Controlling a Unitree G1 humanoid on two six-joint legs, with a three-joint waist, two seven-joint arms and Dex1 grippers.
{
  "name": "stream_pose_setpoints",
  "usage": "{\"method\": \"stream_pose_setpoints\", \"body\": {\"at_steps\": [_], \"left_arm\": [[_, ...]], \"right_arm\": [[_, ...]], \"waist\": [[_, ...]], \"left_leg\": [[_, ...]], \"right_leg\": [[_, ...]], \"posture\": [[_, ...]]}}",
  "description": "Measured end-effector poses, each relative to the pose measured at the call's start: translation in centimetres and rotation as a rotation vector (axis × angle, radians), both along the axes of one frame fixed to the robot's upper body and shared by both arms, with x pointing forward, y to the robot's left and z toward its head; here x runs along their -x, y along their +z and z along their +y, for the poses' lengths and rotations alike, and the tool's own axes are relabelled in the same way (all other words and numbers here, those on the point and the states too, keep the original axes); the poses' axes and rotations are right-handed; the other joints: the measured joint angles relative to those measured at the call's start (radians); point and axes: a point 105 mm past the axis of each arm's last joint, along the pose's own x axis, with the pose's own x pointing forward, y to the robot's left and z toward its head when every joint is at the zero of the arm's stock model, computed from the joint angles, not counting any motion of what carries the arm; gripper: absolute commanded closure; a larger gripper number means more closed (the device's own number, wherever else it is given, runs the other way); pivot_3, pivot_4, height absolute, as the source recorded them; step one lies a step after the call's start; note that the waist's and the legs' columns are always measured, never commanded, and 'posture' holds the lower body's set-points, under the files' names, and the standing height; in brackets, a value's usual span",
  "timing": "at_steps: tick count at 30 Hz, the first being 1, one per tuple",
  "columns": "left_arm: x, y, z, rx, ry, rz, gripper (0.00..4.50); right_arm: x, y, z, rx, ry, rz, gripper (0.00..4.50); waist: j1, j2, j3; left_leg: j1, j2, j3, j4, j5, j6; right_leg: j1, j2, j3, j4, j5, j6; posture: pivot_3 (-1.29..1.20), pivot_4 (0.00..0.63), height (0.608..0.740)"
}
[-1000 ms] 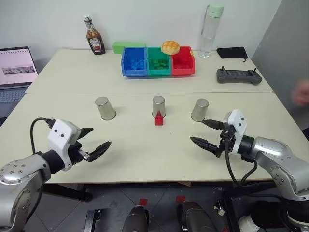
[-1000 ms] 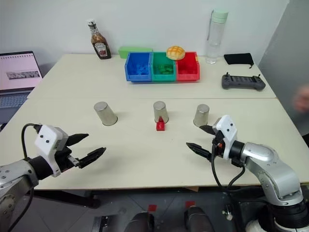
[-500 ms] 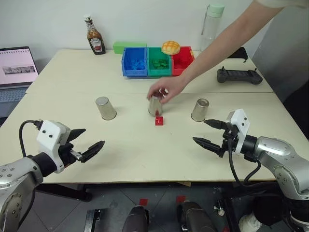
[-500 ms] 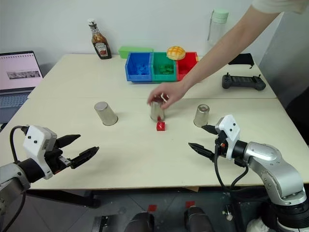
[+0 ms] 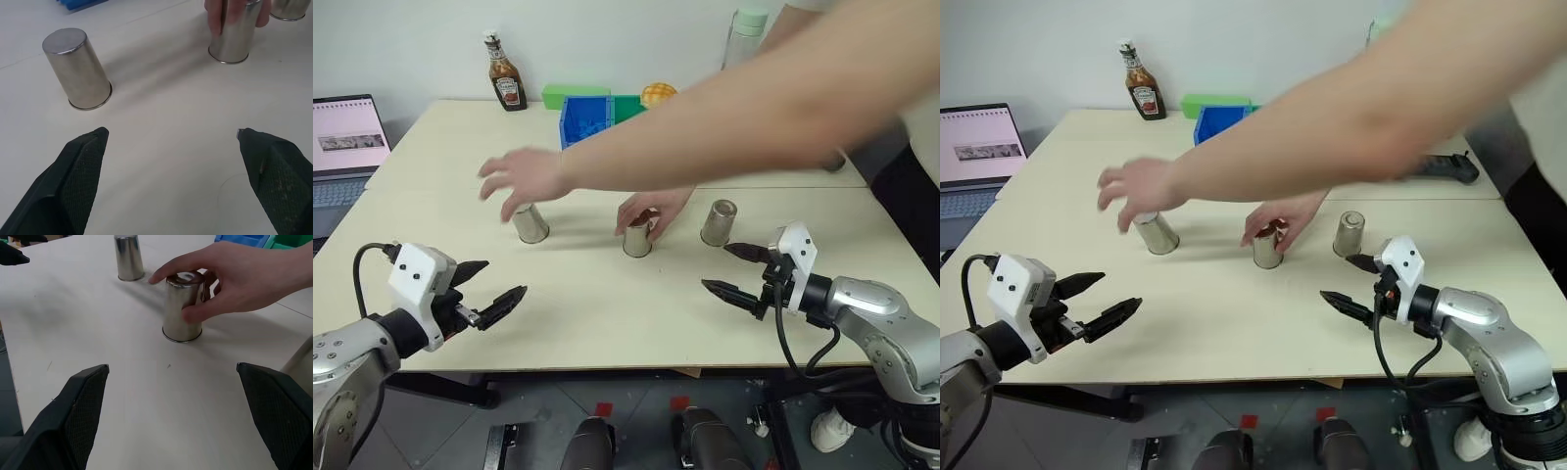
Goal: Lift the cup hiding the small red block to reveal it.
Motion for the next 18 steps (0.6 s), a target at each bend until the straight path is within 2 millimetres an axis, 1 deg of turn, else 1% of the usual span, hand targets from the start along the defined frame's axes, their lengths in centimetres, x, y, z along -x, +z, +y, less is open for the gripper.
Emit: {"method": "stream_pose_setpoints", "body": {"at_steps": [18], "left_arm": [[-0.10,-0.33,-0.56,-0.005,-0.027,0.000,0.00]], "right_arm": [[-0.09,0.00,0.48,-0.001,0.008,0.005,0.05]], "waist": [[0.000,0.000,0.000]], "left_leg": [[0.000,0.000,0.000,0.000,0.000,0.000]], "right_leg": [[0.000,0.000,0.000,0.000,0.000,0.000]], "posture": [[0.00,0.150,0.740]]}}
